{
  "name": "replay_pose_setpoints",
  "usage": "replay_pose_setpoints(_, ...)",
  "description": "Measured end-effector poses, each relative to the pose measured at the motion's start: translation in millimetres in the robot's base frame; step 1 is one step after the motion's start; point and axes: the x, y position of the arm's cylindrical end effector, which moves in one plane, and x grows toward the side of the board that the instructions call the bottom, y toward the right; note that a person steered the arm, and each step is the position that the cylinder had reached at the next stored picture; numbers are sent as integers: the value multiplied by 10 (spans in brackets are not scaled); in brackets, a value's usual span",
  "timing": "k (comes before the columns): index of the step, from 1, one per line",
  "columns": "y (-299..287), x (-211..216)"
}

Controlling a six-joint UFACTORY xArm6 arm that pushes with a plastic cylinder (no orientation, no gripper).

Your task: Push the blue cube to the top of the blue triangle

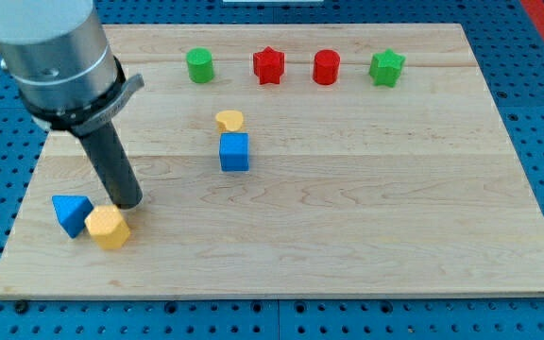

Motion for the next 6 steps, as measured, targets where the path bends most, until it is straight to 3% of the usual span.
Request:
replay_pose_setpoints(2, 1447, -128)
replay_pose_setpoints(3, 1523, -688)
replay_pose_setpoints(4, 960, -866)
replay_pose_setpoints(5, 342, -619)
replay_pose_setpoints(6, -191, -720)
